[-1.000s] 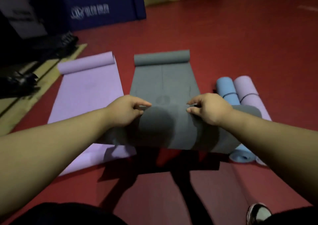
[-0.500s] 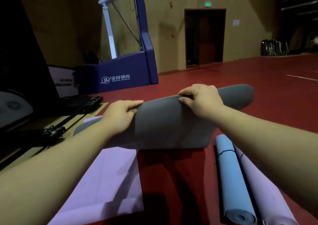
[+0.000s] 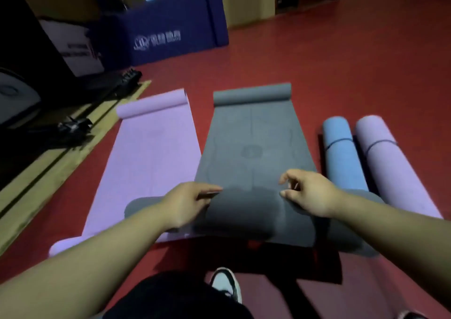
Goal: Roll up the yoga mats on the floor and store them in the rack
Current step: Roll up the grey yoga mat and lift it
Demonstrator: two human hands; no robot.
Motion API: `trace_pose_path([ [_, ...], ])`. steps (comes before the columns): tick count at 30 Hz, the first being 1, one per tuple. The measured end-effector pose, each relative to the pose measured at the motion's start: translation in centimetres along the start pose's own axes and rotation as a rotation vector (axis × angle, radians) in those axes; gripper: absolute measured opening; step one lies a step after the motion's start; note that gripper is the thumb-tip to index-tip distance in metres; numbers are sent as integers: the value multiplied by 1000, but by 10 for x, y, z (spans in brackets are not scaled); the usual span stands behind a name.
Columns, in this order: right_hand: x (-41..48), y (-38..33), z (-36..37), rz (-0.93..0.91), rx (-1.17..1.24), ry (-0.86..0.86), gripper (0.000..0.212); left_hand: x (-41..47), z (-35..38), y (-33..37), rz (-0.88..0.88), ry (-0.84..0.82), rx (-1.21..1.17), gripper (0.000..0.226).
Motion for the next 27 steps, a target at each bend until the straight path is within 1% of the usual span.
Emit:
trace_pose_path([
  [2, -3, 22, 44, 21, 13, -79, 16, -4, 46, -37, -45, -59, -52, 43],
  [4, -8, 46, 87, 45, 13, -132, 20, -10, 87, -65, -80, -120, -46, 43],
  [8, -28, 86, 155, 93, 22, -215, 6, -20, 153, -108, -110, -169, -48, 40],
  [11, -46, 107, 192, 160, 32, -256, 9, -31, 190, -131, -118, -206, 0, 35],
  [13, -59, 114, 209, 163, 53, -266, 12, -35, 203, -140, -77, -179, 30, 37],
  [16, -71, 118, 218, 85, 14, -251, 25, -37, 209, -141, -2, -97, 170, 32],
  [18, -78, 120, 226, 46, -39, -300, 33, -37, 211, -133, 53, -34, 253, 28],
  [20, -83, 120, 232, 40, -40, -347, 35, -40, 216, -127, 111, 0, 293, 31],
  [23, -91, 118, 240, 79, -63, -432, 41, -49, 220, -121, 131, -13, 325, 35],
  [25, -95, 116, 240, 140, -119, -482, 51, -55, 222, -114, 172, -71, 324, 39],
  [27, -102, 113, 236, 217, -197, -472, 51, -62, 226, -107, 205, -146, 353, 49],
])
Point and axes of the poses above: each hand's wrist, its own x-axis towards the middle knuckle, its own z-axis out of the palm, y = z × x, the point moved 7 cm from there along x, towards the middle knuckle, and after that the axes turned 2 degrees about y, right-handed, at the moved point
